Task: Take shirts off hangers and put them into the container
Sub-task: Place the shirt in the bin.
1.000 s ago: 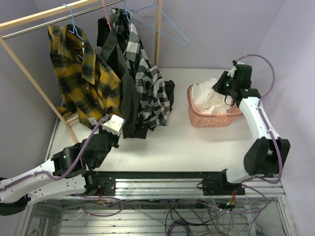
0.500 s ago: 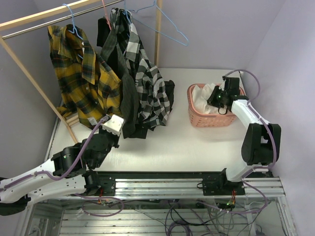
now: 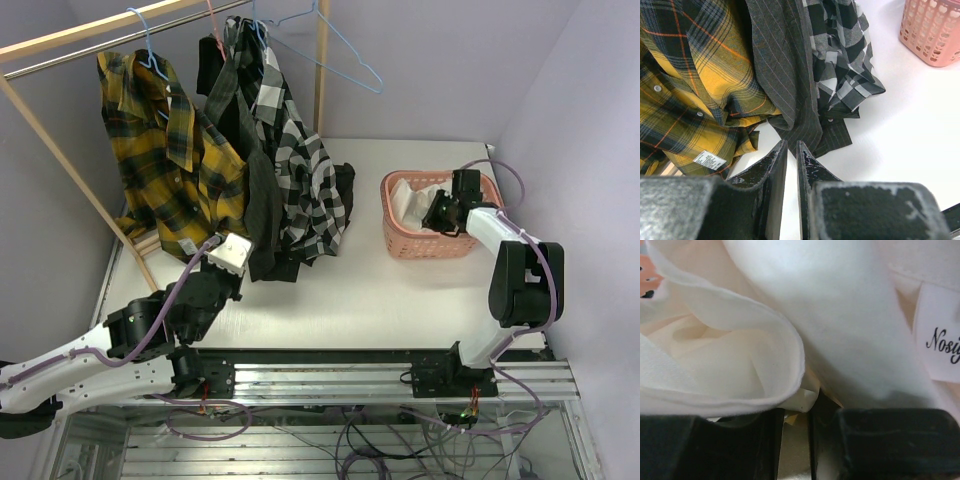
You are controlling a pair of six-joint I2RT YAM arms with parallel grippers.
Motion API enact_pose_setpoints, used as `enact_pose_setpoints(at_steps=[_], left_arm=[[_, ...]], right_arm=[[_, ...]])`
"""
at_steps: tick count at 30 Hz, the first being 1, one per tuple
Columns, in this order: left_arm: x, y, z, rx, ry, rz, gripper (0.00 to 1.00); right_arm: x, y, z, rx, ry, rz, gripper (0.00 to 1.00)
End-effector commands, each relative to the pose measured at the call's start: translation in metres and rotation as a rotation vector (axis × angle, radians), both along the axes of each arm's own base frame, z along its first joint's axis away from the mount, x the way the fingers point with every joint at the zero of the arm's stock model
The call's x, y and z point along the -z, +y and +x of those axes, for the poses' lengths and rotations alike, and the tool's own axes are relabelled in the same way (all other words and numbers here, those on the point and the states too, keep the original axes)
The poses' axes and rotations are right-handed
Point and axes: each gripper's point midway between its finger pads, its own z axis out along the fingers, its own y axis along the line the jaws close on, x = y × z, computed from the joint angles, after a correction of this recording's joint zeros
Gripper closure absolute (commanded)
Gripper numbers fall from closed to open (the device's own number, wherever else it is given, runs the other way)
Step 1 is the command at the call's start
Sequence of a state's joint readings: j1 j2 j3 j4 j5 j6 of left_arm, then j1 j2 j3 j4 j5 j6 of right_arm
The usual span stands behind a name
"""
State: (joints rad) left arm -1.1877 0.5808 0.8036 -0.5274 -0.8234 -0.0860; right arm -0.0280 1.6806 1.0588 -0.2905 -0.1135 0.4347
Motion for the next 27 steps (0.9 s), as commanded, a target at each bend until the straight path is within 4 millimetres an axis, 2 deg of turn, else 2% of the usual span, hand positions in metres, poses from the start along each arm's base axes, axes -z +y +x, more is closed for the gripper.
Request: enact_pose_setpoints(at_steps=[1, 6, 10, 13, 15, 20, 27], left_arm=[[-0.004, -0.002, 0.001, -0.004, -0.006, -0.027, 0.75], [-0.004, -0.002, 0.002, -0.008, -0.005, -0.023, 0.75], [-0.002, -0.002, 0.002, -0.011, -0.002, -0.017, 0.75], [-0.002, -0.002, 0.003, -0.014, -0.003, -0.013, 0.75], [-0.001, -0.003, 0.004, -0.016, -0.004, -0.005, 0.75], [0.002, -0.005, 0.004, -0.016, 0.004, 0.011, 0.75], [0.004, -0.004, 0.005, -0.033, 0.011, 0.022, 0.76]], right_arm=[[-0.011, -0.014, 0.010, 0.046, -0.012, -0.041, 0.76], [-0.074, -0.019, 0.035, 0.050, -0.130, -0.062, 0.74], [-0.137, -0.017, 0.044, 0.030, -0.247, -0.070, 0.77], [-0.184, -0.003, 0.042, -0.038, -0.361, -0.025, 0.86], [-0.205, 0.014, 0.039, -0.111, -0.417, 0.035, 0.89], [-0.227, 0.052, 0.033, -0.271, -0.457, 0.151, 0.91], [-0.232, 0.095, 0.030, -0.432, -0.479, 0.249, 0.92]])
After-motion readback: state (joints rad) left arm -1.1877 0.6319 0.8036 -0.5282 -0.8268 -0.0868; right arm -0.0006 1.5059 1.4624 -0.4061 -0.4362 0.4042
